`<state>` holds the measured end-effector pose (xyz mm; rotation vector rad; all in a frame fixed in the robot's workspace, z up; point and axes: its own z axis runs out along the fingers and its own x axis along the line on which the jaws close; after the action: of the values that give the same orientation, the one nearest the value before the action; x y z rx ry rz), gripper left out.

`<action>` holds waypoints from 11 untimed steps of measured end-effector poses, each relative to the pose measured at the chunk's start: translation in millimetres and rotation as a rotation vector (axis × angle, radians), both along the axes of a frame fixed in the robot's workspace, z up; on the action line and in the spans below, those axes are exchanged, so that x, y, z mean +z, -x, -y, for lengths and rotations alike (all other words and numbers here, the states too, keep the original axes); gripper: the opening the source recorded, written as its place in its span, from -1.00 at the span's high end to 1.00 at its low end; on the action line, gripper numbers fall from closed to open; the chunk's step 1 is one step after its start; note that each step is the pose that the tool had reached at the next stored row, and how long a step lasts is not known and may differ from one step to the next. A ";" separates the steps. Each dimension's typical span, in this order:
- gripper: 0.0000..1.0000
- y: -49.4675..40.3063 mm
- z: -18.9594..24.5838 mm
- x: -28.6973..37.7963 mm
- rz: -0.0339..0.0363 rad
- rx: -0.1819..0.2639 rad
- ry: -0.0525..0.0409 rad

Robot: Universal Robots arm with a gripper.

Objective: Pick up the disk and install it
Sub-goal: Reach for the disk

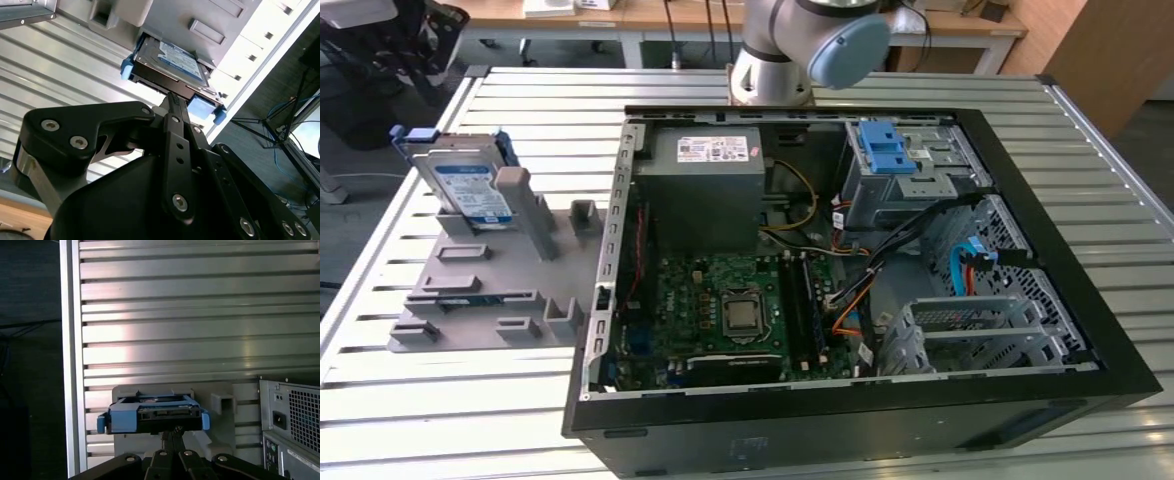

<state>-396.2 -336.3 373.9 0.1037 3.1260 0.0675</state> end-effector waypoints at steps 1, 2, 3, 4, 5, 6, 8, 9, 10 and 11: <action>0.79 3.4 0.3 -0.2 -0.0001 0.000 0.0001; 0.79 7.1 0.8 -0.5 0.0000 0.000 0.0000; 0.79 10.7 1.4 -0.9 0.0001 0.000 0.0000; 0.79 13.9 1.8 -1.2 0.0000 0.000 0.0000; 0.79 17.0 2.1 -1.6 -0.0001 0.000 0.0000; 0.79 20.3 2.3 -2.0 -0.0002 0.000 0.0001; 0.79 25.5 2.5 -2.6 0.0001 0.000 0.0000; 0.79 27.4 2.5 -2.7 -0.0001 0.000 0.0000; 0.79 28.3 2.5 -2.7 -0.0002 0.000 0.0001; 0.79 28.7 2.6 -2.7 -0.0001 0.000 0.0000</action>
<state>-424.9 -338.9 371.2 0.1035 3.1261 0.0674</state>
